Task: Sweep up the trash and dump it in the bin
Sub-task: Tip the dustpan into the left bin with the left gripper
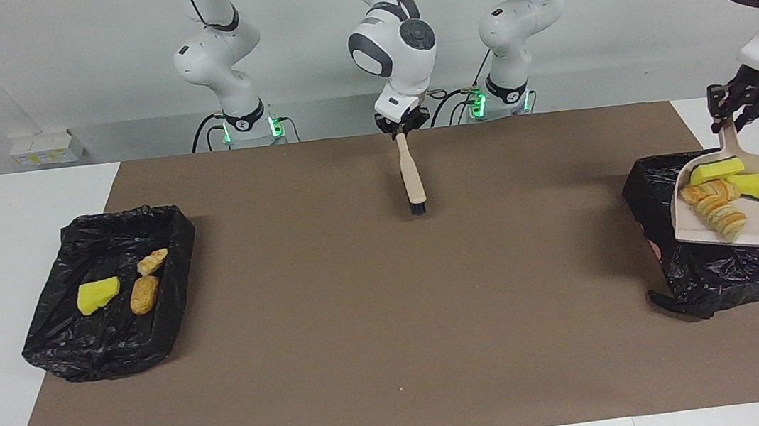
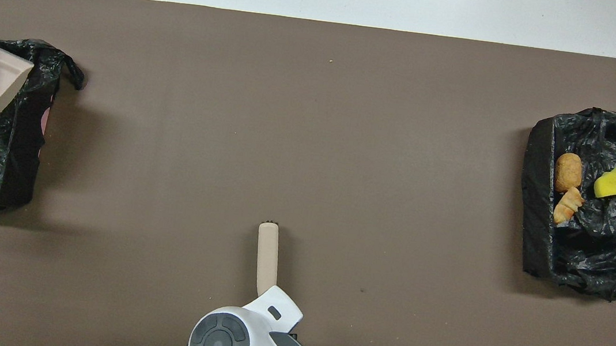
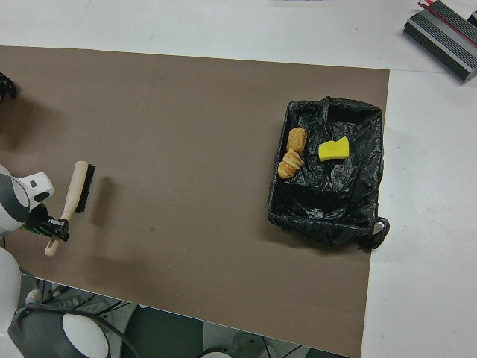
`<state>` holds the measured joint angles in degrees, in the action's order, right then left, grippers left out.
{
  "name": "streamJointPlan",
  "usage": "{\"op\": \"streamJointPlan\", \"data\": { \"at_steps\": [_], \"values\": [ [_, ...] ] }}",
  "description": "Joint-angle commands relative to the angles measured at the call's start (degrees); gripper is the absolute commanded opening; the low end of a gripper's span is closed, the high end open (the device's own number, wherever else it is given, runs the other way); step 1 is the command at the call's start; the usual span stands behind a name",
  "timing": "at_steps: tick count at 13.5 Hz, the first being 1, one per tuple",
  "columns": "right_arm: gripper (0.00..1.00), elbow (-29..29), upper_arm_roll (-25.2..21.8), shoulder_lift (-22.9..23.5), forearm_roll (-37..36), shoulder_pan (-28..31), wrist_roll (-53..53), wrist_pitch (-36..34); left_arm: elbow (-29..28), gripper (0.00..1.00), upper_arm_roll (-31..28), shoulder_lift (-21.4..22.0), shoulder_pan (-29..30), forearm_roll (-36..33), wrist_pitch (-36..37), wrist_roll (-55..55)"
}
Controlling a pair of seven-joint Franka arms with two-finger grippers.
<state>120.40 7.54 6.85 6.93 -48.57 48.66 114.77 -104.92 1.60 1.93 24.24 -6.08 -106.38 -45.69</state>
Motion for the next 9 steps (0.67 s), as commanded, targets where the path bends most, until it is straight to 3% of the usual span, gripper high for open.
{"op": "streamJointPlan", "data": {
  "at_steps": [1,3,6,7,9],
  "values": [
    [0.0,3.17,-0.16,-0.96,-2.26,-0.38,3.53,0.98,5.5,0.0,0.51,-4.9,2.9,-6.65,0.47,-5.62],
    [0.0,3.09,-0.16,-0.79,-2.27,-0.3,4.25,3.33,7.71,0.0,0.51,-6.58,3.88,-14.19,-0.4,-12.63],
    [0.0,3.09,-0.16,-0.35,-1.4,-0.03,3.72,4.4,6.84,0.0,0.68,-6.93,0.3,-25.89,-2.87,-17.59],
    [0.08,3.09,-0.16,0.0,-0.87,0.49,3.37,5.63,6.75,0.0,0.68,-6.93,-0.68,-29.4,-2.87,-18.11],
    [0.13,3.09,-0.16,0.27,-0.43,1.11,0.92,5.9,6.13,0.0,0.77,-6.94,-2.26,-36.78,-2.78,-20.13]
  ]
}}
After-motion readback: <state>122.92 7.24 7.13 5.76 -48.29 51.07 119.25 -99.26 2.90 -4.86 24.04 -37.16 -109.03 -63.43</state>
